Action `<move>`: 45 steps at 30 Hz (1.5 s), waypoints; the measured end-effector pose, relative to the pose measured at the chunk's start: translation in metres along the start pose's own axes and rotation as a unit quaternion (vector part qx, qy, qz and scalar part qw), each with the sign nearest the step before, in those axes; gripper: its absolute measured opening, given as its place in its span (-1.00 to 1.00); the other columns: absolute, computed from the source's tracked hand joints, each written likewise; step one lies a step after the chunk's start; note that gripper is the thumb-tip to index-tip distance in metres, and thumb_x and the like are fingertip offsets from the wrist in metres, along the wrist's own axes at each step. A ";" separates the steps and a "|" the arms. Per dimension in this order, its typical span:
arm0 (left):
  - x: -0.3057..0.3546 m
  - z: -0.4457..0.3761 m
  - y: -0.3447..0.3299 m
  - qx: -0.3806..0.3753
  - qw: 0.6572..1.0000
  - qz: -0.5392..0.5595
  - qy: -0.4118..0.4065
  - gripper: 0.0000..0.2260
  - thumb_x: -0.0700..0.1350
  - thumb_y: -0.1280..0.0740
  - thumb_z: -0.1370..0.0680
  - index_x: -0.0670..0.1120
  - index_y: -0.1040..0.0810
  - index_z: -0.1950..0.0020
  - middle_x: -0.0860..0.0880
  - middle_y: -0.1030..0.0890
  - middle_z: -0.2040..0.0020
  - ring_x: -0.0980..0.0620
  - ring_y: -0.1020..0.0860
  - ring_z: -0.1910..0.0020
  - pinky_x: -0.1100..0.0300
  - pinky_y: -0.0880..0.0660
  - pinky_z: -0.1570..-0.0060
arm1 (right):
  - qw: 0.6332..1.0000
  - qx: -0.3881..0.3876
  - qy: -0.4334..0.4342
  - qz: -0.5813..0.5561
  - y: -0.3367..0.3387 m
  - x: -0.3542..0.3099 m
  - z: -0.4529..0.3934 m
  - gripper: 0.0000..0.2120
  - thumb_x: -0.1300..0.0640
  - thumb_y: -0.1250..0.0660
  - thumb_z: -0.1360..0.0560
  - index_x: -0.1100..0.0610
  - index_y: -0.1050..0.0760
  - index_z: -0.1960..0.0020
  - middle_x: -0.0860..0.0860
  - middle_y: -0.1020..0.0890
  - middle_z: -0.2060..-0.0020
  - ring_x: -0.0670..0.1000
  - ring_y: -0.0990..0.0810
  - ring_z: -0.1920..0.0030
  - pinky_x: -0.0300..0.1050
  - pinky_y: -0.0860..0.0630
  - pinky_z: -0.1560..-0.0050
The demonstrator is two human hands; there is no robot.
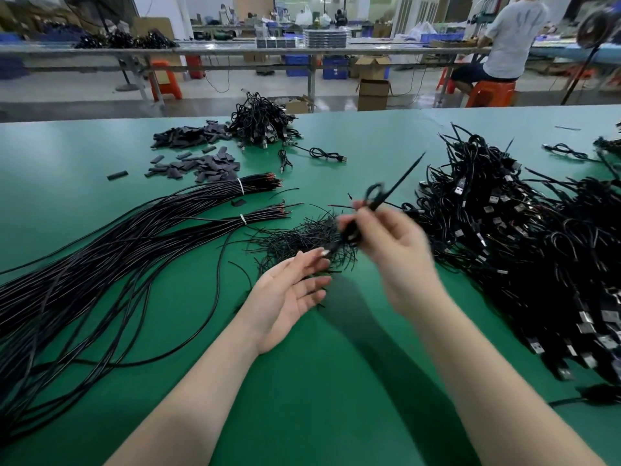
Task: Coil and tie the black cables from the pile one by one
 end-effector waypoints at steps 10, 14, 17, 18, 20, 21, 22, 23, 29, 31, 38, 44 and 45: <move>0.002 0.001 0.004 -0.004 1.000 -0.003 -0.005 -0.75 -0.06 -0.31 -0.53 -0.05 -0.68 -0.15 -0.01 -0.67 0.07 0.08 -0.61 0.17 0.22 -0.57 0.17 | 0.596 0.238 -0.044 0.766 0.263 -0.098 -0.073 -0.51 -0.10 0.08 -0.50 0.22 -0.37 -0.16 0.34 -0.46 -0.05 0.42 -0.44 -0.07 0.41 -0.41 -0.08; 0.003 0.005 0.002 0.001 1.000 -0.010 -0.019 -0.73 -0.05 -0.33 -0.49 -0.06 -0.68 -0.13 -0.01 -0.66 0.10 0.10 -0.60 0.20 0.23 -0.56 0.19 | 0.576 0.205 -0.176 0.772 0.300 -0.073 -0.065 -0.39 -0.16 -0.03 -0.59 0.29 -0.24 -0.44 0.35 -0.30 -0.38 0.36 -0.22 -0.41 0.34 -0.11 -0.42; 0.006 0.010 0.003 0.031 0.999 -0.007 -0.035 -0.74 -0.09 -0.30 -0.53 -0.12 -0.62 -0.17 -0.01 -0.64 0.16 0.11 -0.57 0.25 0.25 -0.54 0.24 | 0.577 0.223 -0.119 0.777 0.252 -0.095 -0.062 -0.41 -0.21 -0.02 -0.59 0.19 -0.26 -0.44 0.29 -0.24 -0.46 0.30 -0.12 -0.48 0.39 0.01 -0.44; 0.007 0.012 0.003 0.047 0.998 0.002 -0.039 -0.76 -0.10 -0.27 -0.57 -0.13 -0.61 -0.17 -0.01 -0.61 0.20 0.11 -0.55 0.29 0.26 -0.53 0.27 | 0.573 0.219 -0.067 0.787 0.222 -0.099 -0.057 -0.44 -0.20 -0.04 -0.59 0.16 -0.30 -0.42 0.28 -0.29 -0.43 0.28 -0.17 -0.47 0.40 0.01 -0.43; 0.013 0.015 0.001 0.068 0.996 0.022 -0.050 -0.78 -0.10 -0.22 -0.63 -0.13 -0.59 -0.17 0.01 -0.55 0.26 0.11 -0.50 0.36 0.27 -0.50 0.35 | 0.629 0.168 0.047 0.758 0.152 -0.090 -0.038 -0.52 -0.15 -0.14 -0.59 0.15 -0.42 -0.35 0.23 -0.48 -0.30 0.24 -0.40 -0.34 0.29 -0.19 -0.37; 0.021 0.016 0.000 0.073 0.995 0.022 -0.065 -0.78 -0.09 -0.20 -0.64 -0.11 -0.58 -0.18 0.02 -0.54 0.28 0.12 -0.49 0.37 0.26 -0.49 0.37 | 0.692 0.122 0.077 0.707 0.118 -0.074 -0.025 -0.58 -0.10 -0.19 -0.58 0.15 -0.48 -0.31 0.19 -0.56 -0.23 0.19 -0.49 -0.26 0.16 -0.32 -0.30; 0.033 0.015 0.000 0.084 0.993 0.002 -0.086 -0.78 -0.08 -0.19 -0.65 -0.09 -0.58 -0.18 0.02 -0.54 0.29 0.12 -0.49 0.37 0.26 -0.49 0.38 | 0.755 0.077 0.079 0.646 0.089 -0.052 -0.012 -0.63 -0.04 -0.23 -0.58 0.15 -0.52 -0.27 0.14 -0.60 -0.18 0.14 -0.53 -0.20 0.03 -0.40 -0.22; 0.048 0.015 0.003 0.109 0.987 -0.047 -0.110 -0.79 -0.07 -0.18 -0.66 -0.05 -0.58 -0.17 0.04 -0.55 0.28 0.14 -0.50 0.36 0.26 -0.49 0.38 | 0.799 0.043 0.061 0.597 0.067 -0.027 0.001 -0.68 -0.01 -0.25 -0.58 0.13 -0.55 -0.24 0.07 -0.61 -0.17 0.08 -0.55 -0.16 -0.07 -0.42 -0.15; 0.152 0.003 0.067 0.272 0.673 -0.668 -0.166 -0.69 -0.12 -0.16 -0.64 -0.03 -0.47 -0.38 -0.15 -0.57 -0.17 0.01 -0.55 0.18 0.13 -0.50 0.17 | 0.818 0.008 0.016 0.576 0.036 0.058 0.038 -0.78 -0.01 -0.24 -0.59 0.02 -0.58 -0.14 -0.10 -0.59 -0.07 -0.05 -0.55 -0.05 -0.19 -0.40 0.11; 0.174 0.002 0.107 0.309 0.554 -0.768 -0.087 -0.63 -0.18 -0.15 -0.61 -0.06 -0.39 -0.43 -0.15 -0.47 -0.32 -0.13 -0.53 -0.13 0.01 -0.49 -0.05 | 0.821 0.011 0.027 0.570 0.038 0.058 0.037 -0.82 0.00 -0.25 -0.58 0.00 -0.59 -0.08 -0.13 -0.61 -0.04 -0.08 -0.55 -0.01 -0.20 -0.38 0.15; 0.183 0.023 0.192 0.352 0.458 -0.813 0.071 -0.85 0.00 -0.25 -0.62 0.08 -0.60 -0.10 0.00 -0.61 -0.10 -0.08 -0.57 -0.05 0.14 -0.41 0.16 | 0.818 0.012 0.032 0.574 0.036 0.055 0.036 -0.85 0.07 -0.28 -0.56 0.02 -0.62 -0.03 -0.13 -0.62 -0.02 -0.08 -0.56 0.01 -0.18 -0.47 0.17; 0.225 0.047 0.169 0.470 0.591 -0.632 -0.177 -0.79 -0.07 -0.11 -0.64 -0.11 -0.51 -0.07 -0.14 -0.54 0.01 -0.13 -0.43 0.14 0.05 -0.34 0.18 | 0.822 0.014 0.032 0.569 0.037 0.055 0.037 -0.85 0.11 -0.29 -0.55 0.06 -0.63 -0.03 -0.09 -0.64 0.00 -0.05 -0.56 -0.01 -0.19 -0.41 0.14; 0.235 0.055 0.159 0.486 0.605 -0.589 -0.225 -0.79 -0.07 -0.10 -0.65 -0.12 -0.48 -0.07 -0.11 -0.53 0.07 -0.12 -0.42 0.15 0.05 -0.31 0.18 | 0.820 0.014 0.045 0.570 0.033 0.049 0.038 -0.86 0.14 -0.30 -0.55 0.08 -0.63 -0.03 -0.06 -0.65 0.00 -0.02 -0.56 -0.02 -0.16 -0.44 0.11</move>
Point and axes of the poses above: each hand's wrist, its own z-axis away from the middle knuckle, its own y-axis out of the back of the hand, x = y × z, the point moved 8 cm from there along -z, towards the middle knuckle
